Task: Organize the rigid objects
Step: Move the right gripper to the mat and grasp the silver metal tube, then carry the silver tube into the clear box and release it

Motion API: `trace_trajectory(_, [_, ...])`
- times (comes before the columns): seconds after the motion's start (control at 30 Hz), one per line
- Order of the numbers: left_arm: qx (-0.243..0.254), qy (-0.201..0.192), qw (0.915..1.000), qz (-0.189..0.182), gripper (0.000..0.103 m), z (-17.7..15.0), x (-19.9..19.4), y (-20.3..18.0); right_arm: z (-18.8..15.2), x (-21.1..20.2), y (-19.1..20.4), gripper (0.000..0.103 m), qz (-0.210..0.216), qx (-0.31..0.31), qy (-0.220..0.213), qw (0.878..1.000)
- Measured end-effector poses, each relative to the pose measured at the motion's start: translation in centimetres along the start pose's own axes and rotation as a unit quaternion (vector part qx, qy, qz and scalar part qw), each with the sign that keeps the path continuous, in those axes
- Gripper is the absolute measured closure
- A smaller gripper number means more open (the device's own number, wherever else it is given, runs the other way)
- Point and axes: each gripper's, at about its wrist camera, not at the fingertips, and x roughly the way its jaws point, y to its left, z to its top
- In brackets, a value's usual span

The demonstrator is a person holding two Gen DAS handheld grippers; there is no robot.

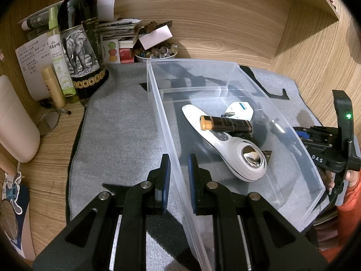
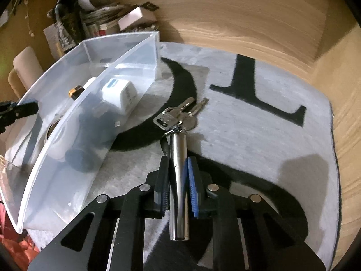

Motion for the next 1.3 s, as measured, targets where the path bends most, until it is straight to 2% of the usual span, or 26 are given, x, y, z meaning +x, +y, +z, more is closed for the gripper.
trace_trajectory(0.33, [0.0, 0.0, 1.0, 0.0, 0.089, 0.0, 0.0, 0.1, 1.8, -4.2, -0.3, 0.088, -0.003, 0.011, -0.072, 0.997])
trace_trajectory(0.6, [0.001, 0.0, 1.0, 0.0, 0.089, 0.0, 0.0, 0.1, 4.3, -7.1, 2.2, 0.088, 0.011, -0.017, -0.13, 0.991])
trace_trajectory(0.8, [0.0, 0.0, 1.0, 0.0, 0.089, 0.0, 0.0, 0.1, 5.8, -7.8, 4.5, 0.088, 0.033, -0.043, -0.155, 0.986])
trace_trajectory(1.07, [0.0, 0.0, 1.0, 0.0, 0.089, 0.0, 0.0, 0.1, 6.7, -6.3, 7.7, 0.088, 0.061, -0.081, -0.145, 0.984])
trace_trajectory(1.3, [0.0, -0.001, 1.0, -0.002, 0.089, 0.0, -0.1, 0.1, 6.4, -3.3, 9.8, 0.088, 0.077, -0.098, -0.099, 0.987])
